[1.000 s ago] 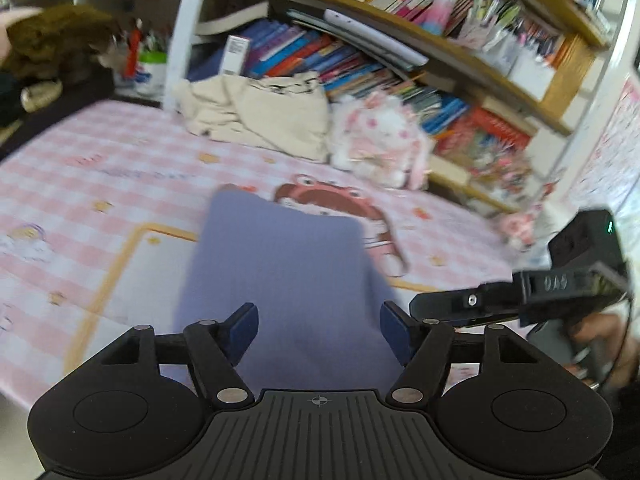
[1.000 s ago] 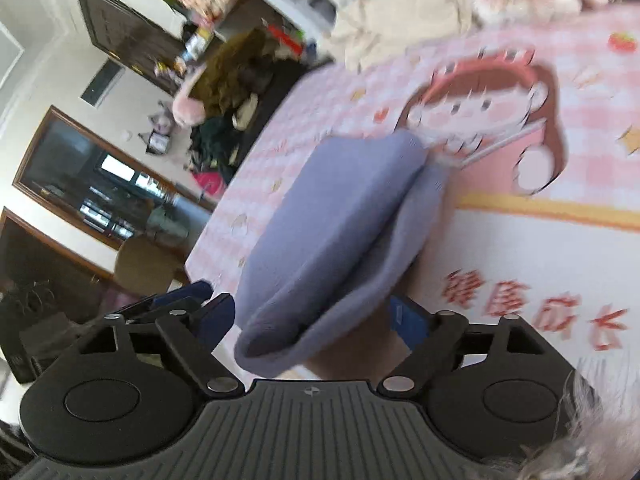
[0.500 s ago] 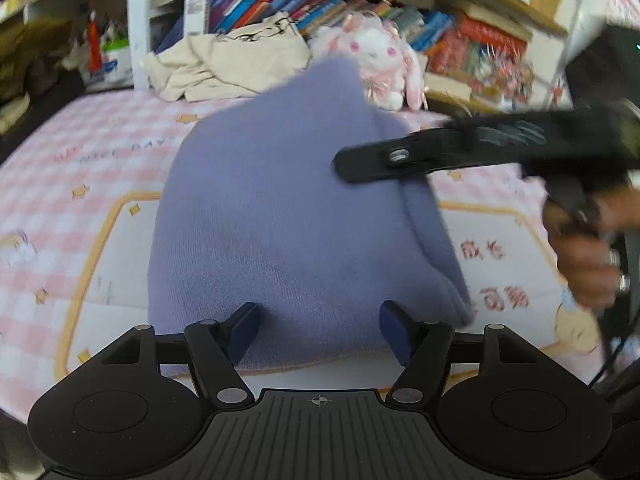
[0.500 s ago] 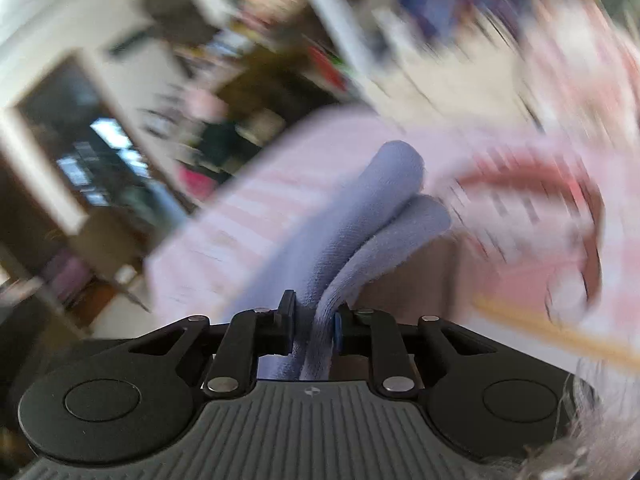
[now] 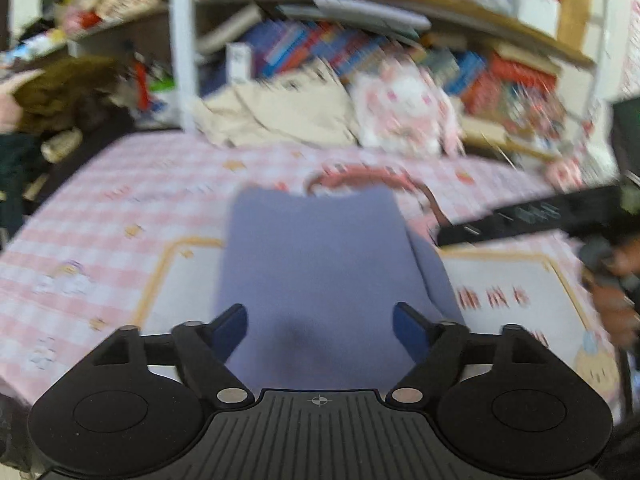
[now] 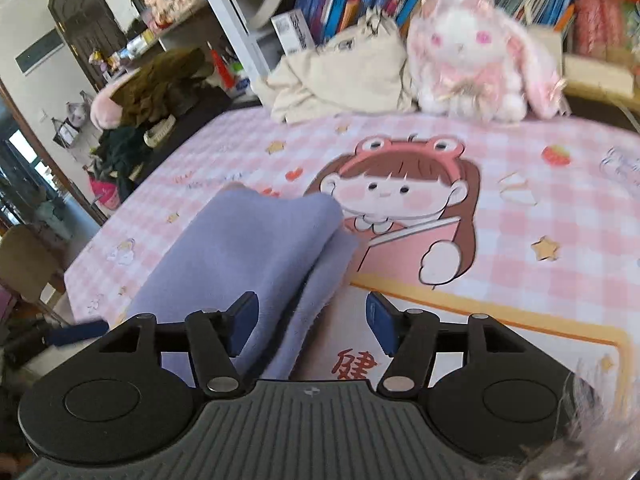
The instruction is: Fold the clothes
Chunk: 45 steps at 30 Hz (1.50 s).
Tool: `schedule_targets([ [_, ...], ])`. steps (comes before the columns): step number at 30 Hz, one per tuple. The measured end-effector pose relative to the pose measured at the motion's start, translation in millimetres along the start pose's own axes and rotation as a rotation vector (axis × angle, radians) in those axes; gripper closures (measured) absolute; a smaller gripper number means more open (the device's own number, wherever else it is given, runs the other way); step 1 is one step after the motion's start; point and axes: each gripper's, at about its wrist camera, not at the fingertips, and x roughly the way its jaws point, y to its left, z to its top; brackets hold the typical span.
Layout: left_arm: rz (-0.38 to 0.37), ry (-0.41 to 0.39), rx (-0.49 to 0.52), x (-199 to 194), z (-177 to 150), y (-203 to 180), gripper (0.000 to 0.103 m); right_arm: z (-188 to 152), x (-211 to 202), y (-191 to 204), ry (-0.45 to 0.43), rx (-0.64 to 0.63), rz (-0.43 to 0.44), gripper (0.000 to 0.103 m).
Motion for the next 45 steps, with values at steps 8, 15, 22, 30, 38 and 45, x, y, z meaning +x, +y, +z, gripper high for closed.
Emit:
schedule_targets([
  [8, 0.121, -0.104, -0.085, -17, 11, 11, 0.013, -2, 23, 25, 0.092, -0.045, 0.108, 0.06],
  [15, 0.152, -0.124, -0.192, -26, 4, 25, 0.013, -5, 12, 30, 0.023, -0.088, 0.145, 0.096],
  [22, 0.171, -0.127, -0.224, -32, 2, 30, 0.012, -2, 4, 15, 0.088, -0.008, 0.171, 0.081],
  [30, 0.183, -0.111, -0.196, -31, 0, 25, 0.012, -16, 39, 18, 0.254, 0.077, 0.206, 0.091],
  [38, 0.168, -0.105, -0.203, -26, 1, 28, 0.012, -16, 9, 24, 0.131, -0.038, 0.187, 0.091],
  [45, 0.168, -0.093, -0.244, -23, 1, 32, 0.012, -29, 30, 8, 0.234, -0.007, 0.146, 0.071],
])
